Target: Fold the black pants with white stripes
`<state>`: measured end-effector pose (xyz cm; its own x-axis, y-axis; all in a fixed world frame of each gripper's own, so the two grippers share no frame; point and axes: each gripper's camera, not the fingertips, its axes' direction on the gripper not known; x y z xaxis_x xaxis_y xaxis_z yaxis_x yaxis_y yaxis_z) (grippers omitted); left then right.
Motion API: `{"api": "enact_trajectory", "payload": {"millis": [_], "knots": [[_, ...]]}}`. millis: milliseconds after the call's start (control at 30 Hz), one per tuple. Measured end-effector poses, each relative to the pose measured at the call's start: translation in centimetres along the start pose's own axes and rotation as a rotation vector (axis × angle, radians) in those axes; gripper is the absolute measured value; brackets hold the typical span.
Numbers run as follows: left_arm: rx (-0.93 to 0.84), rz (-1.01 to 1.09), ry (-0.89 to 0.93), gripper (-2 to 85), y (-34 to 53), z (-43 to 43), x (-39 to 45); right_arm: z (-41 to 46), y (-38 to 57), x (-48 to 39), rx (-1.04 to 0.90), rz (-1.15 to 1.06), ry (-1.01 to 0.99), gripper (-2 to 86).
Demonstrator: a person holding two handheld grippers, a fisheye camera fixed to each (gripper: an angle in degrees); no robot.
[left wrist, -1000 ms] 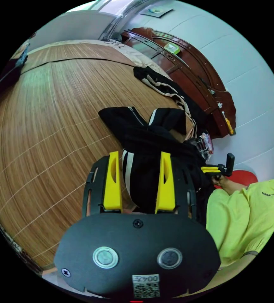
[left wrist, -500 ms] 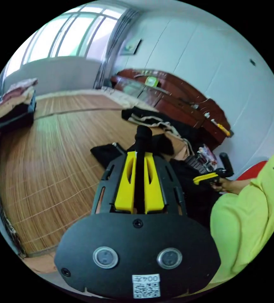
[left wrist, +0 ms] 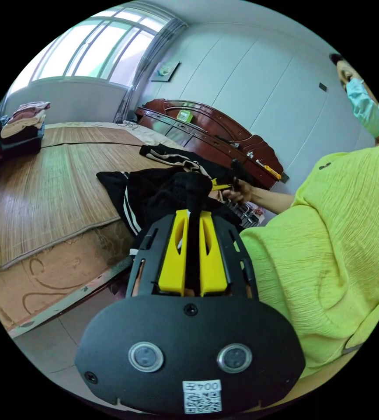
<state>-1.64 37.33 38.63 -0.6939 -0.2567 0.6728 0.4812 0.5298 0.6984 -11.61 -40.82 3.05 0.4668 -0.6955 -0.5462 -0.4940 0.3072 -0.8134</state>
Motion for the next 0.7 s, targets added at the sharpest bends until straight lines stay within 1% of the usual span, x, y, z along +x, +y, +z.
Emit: {"api": "enact_trajectory", "payload": {"millis": [67, 167, 267, 333, 467, 533, 600, 667, 700], "knots": [[-0.006, 0.000, -0.010, 1.2, 2.0, 0.1, 1.6, 0.8, -4.6, 3.7, -0.168, 0.035, -0.029, 17.3], [-0.014, -0.003, -0.027, 1.2, 5.6, 0.3, 4.4, 1.4, -8.4, 6.2, -0.298, 0.047, -0.109, 17.2], [-0.022, -0.012, -0.025, 1.2, 9.5, 1.0, 7.4, 1.6, -10.9, 7.2, -0.369, 0.041, -0.177, 16.0], [-0.028, -0.019, -0.012, 1.2, 12.6, 1.8, 9.6, 1.6, -11.7, 7.8, -0.397, 0.065, -0.175, 13.9], [-0.022, -0.036, -0.008, 1.3, 17.2, 2.6, 12.6, -0.9, -12.0, 9.7, -0.369, 0.180, -0.186, 6.2], [-0.006, -0.060, -0.015, 1.4, 20.1, 3.1, 14.4, -3.3, -11.7, 9.1, -0.320, 0.176, -0.159, 4.8], [0.013, -0.080, -0.027, 1.6, 22.1, 3.3, 15.8, -6.9, -11.8, 6.8, -0.228, 0.109, -0.120, 4.4], [0.045, -0.100, -0.050, 1.7, 23.8, 3.3, 17.2, -13.4, -12.2, 1.6, -0.084, -0.035, -0.036, 4.2], [0.068, -0.108, -0.064, 1.9, 24.6, 3.1, 18.1, -15.4, -12.4, -0.1, -0.045, -0.079, -0.011, 4.1]]}}
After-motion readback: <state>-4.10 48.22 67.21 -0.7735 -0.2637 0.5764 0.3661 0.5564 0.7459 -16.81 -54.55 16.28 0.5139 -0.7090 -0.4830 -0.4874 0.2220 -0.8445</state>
